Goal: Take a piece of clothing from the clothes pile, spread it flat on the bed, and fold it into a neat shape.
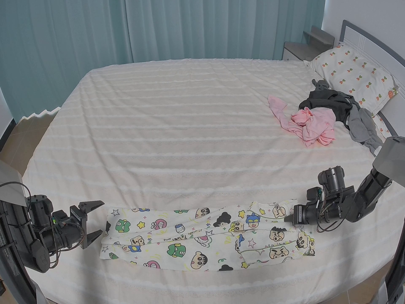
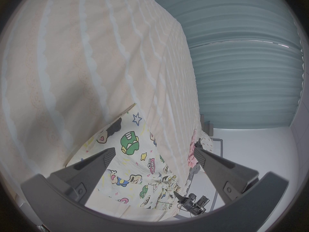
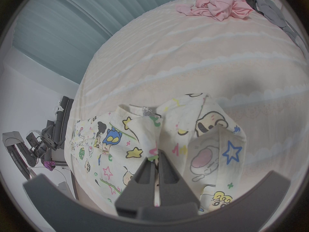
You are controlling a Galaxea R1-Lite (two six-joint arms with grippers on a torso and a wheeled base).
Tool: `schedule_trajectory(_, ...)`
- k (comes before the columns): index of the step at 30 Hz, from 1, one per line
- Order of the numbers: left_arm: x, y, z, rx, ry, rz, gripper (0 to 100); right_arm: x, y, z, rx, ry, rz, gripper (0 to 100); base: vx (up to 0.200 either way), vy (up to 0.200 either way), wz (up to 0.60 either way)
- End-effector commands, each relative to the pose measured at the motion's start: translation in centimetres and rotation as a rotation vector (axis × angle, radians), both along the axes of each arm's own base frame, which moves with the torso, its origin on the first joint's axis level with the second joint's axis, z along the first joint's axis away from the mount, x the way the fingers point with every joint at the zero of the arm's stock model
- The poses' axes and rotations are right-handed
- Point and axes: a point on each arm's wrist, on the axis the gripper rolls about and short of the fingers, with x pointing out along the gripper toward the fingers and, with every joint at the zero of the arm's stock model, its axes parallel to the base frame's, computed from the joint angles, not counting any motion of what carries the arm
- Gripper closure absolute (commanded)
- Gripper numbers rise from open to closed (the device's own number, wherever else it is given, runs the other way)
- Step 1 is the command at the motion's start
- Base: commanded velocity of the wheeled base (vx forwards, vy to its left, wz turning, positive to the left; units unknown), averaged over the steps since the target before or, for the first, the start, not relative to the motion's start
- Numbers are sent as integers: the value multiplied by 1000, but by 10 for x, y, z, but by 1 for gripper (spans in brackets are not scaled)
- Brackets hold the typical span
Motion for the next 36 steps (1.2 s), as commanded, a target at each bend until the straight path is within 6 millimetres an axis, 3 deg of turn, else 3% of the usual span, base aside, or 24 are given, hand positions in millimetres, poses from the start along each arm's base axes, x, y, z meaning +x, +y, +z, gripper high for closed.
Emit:
schedule_trajectory(1,0,-1,-1,4,-1,-4,0,0,-2,4,4,-14,-9,100,0,0,0)
schedule_trajectory(6,-2,-4,-5,45,9,-25,0,0,-6,4,4,-20,-22,100,0,0,0)
schedule_trajectory(7,-1,-5,-6,51,9,-24,0,-1,-6,4,5,-19,-23,0,0,0,0)
schedule_trajectory(20,12,-15,-13,99,8,-5,0,-14,-12,16,13,-31,-35,0,0,0,0)
schedule_trajectory(27,27,-4,-20,384,-118,-89,0,-64,-19,45,27,-63,-24,0,0,0,0)
schedule_trajectory(28,27,-4,-20,384,-118,-89,0,-64,-19,45,27,-63,-24,0,0,0,0)
schedule_trajectory(30,35,-5,-26,464,-150,-137,0,-84,-21,55,32,-85,-20,0,0,0,0)
schedule_trajectory(31,35,-5,-26,464,-150,-137,0,-84,-21,55,32,-85,-20,0,0,0,0)
schedule_trajectory(32,42,-4,-28,539,-176,-178,0,-100,-22,62,46,-103,-4,0,0,0,0)
schedule_trajectory(36,54,-3,-34,615,-135,-259,0,-122,-20,68,92,-115,53,0,0,0,0)
